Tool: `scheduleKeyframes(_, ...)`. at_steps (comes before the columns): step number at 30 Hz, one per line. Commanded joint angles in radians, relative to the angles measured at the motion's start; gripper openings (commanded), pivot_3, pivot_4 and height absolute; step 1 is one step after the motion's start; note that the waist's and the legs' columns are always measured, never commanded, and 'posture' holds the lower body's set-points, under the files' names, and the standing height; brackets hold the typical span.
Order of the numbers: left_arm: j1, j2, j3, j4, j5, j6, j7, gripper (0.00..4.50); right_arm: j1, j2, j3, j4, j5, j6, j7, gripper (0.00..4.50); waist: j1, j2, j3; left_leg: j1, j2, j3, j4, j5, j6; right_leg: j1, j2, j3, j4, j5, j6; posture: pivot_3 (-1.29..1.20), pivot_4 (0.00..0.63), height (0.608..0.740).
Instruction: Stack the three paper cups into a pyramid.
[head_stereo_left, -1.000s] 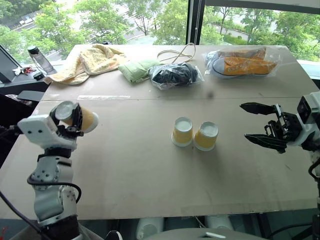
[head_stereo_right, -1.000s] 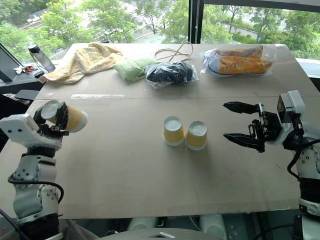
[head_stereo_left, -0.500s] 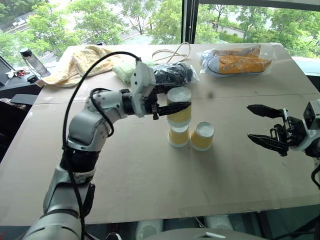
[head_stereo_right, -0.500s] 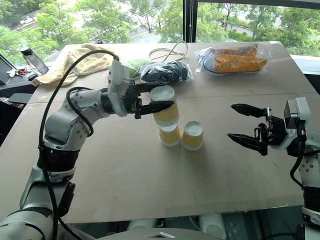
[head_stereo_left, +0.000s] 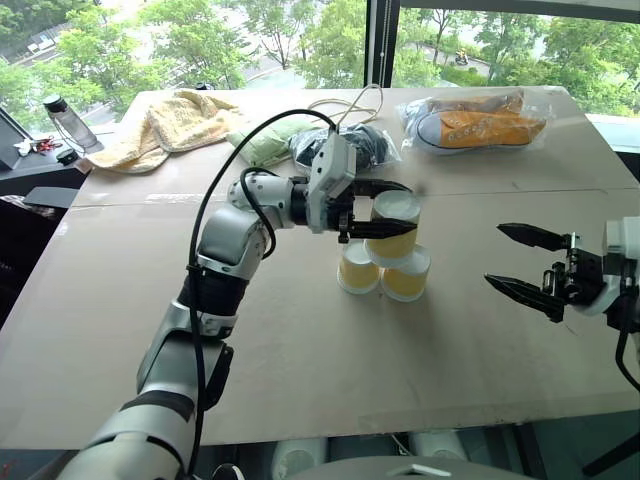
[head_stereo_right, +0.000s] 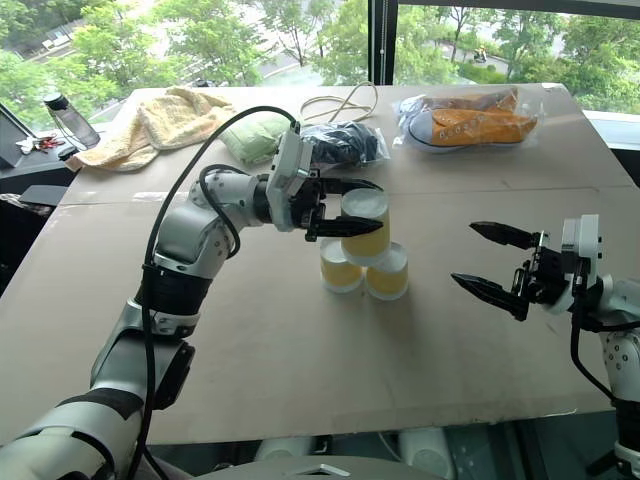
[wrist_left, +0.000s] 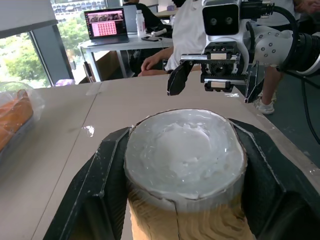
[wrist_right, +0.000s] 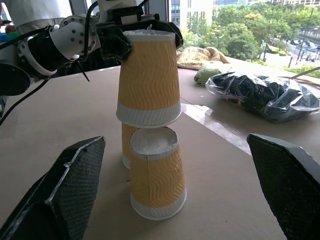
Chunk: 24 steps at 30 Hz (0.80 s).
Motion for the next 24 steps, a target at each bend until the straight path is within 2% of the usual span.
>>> scheduleKeyframes(1,-0.025,-0.014,0.011,0.000,0.006,-0.019,-0.019,2.47,0.005,-0.014,-0.039,-0.050,0.022,-0.011,-0.013,4.50,0.001,0.000,0.000,0.000,0.000,0.000,0.000,0.000,0.000,0.000,0.000,0.000,0.000,0.000,0.000,0.00,0.150,0.740)
scheduleKeyframes(17,0.021,-0.026,0.026,0.032,0.022,-0.032,-0.037,2.47,-0.002,-0.033,-0.031,-0.066,0.027,0.003,-0.032,4.50,0.010,0.000,0.000,0.000,0.000,0.000,0.000,-0.001,0.001,0.000,0.000,0.000,0.000,0.000,0.000,0.00,0.150,0.740)
scheduleKeyframes(21,0.025,-0.025,0.047,0.037,0.021,-0.040,-0.023,4.23,0.000,-0.036,-0.033,-0.068,0.038,0.007,-0.027,4.50,0.010,0.000,0.000,0.000,0.000,0.000,0.000,-0.001,0.001,0.000,0.000,0.000,0.000,0.000,0.000,0.00,0.150,0.740)
scheduleKeyframes(22,0.026,-0.024,0.051,0.034,0.016,-0.035,-0.025,4.47,0.002,-0.036,-0.034,-0.070,0.040,0.007,-0.026,4.50,0.010,0.000,0.000,0.000,0.000,0.000,0.000,-0.001,0.001,0.000,0.000,0.000,0.000,0.000,0.000,0.00,0.150,0.740)
scheduleKeyframes(24,0.031,-0.021,0.057,0.020,0.009,-0.027,-0.030,4.47,0.003,-0.035,-0.032,-0.072,0.052,0.013,-0.022,4.50,0.010,0.000,0.000,0.000,0.000,0.000,0.000,-0.001,0.001,0.000,0.000,0.000,0.000,0.000,0.000,0.00,0.150,0.740)
